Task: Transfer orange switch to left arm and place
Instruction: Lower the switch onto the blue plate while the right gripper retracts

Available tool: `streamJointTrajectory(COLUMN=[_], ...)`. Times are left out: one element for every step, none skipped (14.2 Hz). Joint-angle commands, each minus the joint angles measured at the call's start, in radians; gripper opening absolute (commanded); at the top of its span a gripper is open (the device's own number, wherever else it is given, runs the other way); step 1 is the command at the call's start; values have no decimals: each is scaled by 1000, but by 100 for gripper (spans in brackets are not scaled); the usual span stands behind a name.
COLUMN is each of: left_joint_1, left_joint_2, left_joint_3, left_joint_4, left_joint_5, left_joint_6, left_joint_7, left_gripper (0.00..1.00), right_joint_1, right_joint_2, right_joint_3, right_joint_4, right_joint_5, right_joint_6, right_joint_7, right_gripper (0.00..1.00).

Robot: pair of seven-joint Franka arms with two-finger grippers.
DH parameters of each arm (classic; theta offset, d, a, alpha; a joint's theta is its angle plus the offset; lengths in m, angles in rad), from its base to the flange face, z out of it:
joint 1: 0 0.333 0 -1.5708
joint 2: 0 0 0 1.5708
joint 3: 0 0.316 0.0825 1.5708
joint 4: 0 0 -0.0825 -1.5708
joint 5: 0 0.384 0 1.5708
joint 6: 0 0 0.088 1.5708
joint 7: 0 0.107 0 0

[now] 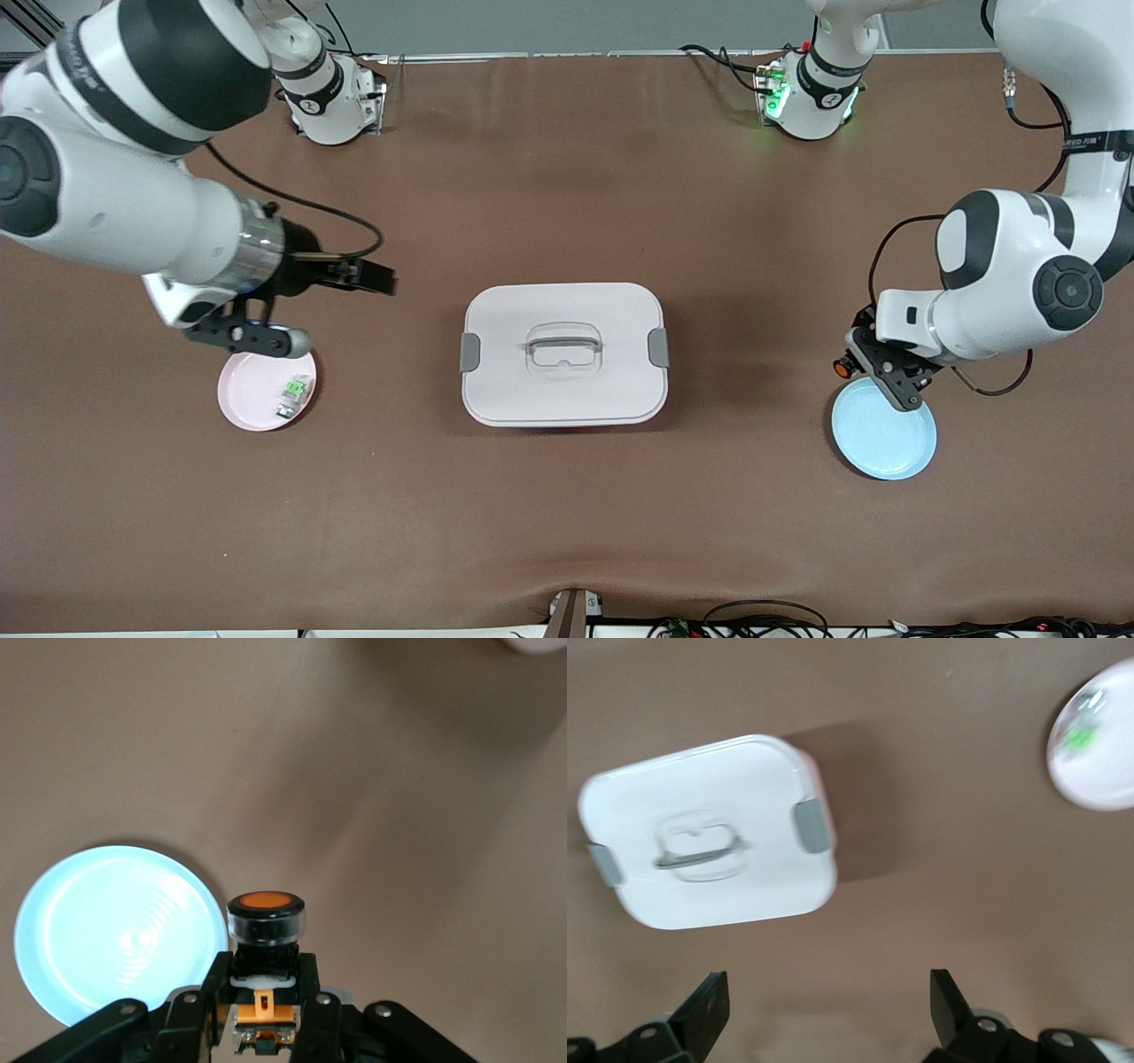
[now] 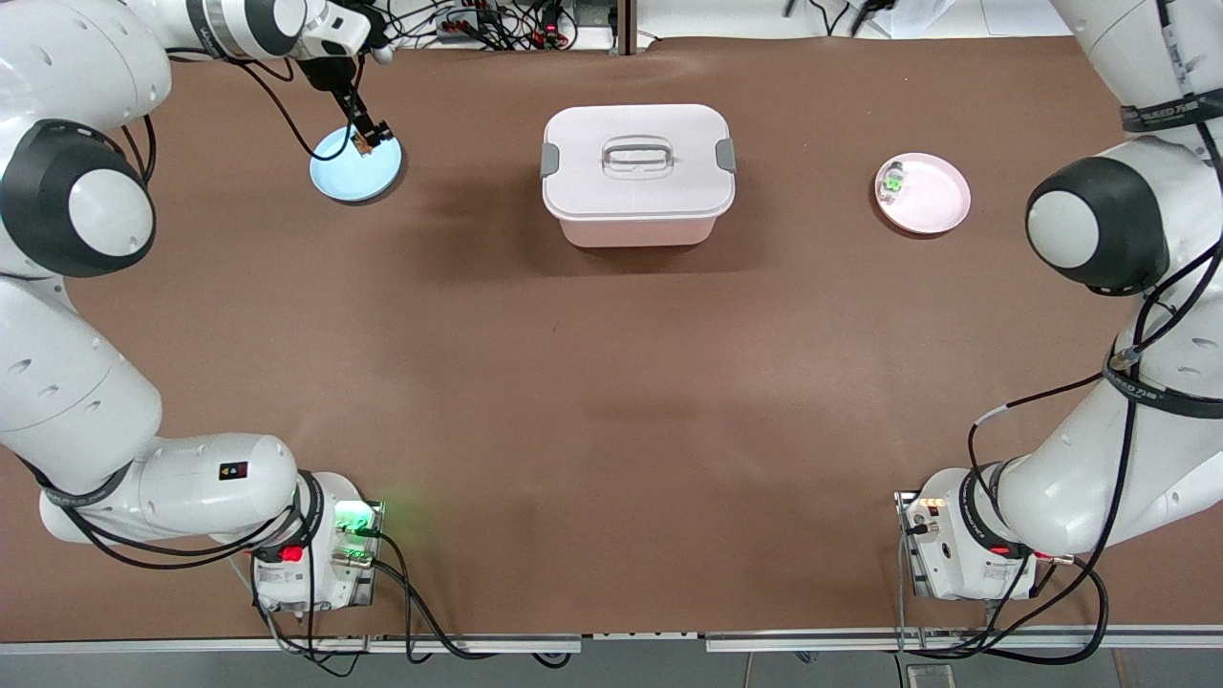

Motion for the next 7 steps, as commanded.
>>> streamJointTrajectory(left_joint_1=[37,50,65,73,88,108,116], left_joint_2=[39,53,71,86,105,123,139], left_joint_3=[-5,-4,-5,-5,-5,-7,-7], left_joint_4=[4,4,4,5,5,7,8], left_joint_5=[23,25,25,25,25,25,25], left_joint_6=[66,88,112,141,177,203,220], left_joint_7=[138,178,216,283,354,409,452], left_gripper=[0,0,0,0,0,0,0], right_joint_1=[-85,-115,-140,-151,-151,-150,-150], right_joint_2=[-30,-35,-38,-39,-46,-52,-53], right_joint_3=[16,16,14,16,16,16,16], right_joint_4=[-11,-13,-16,-17,-20,-28,-28], right_joint_5=[-81,-86,-104,-145,-199,-239,-251], right_joint_6=[-46,-47,-46,-46,-47,-46,-43], right_joint_7=[-234,-283,-317,-348,-382,-391,-391], right_gripper=[100,100,100,100,100,100,100])
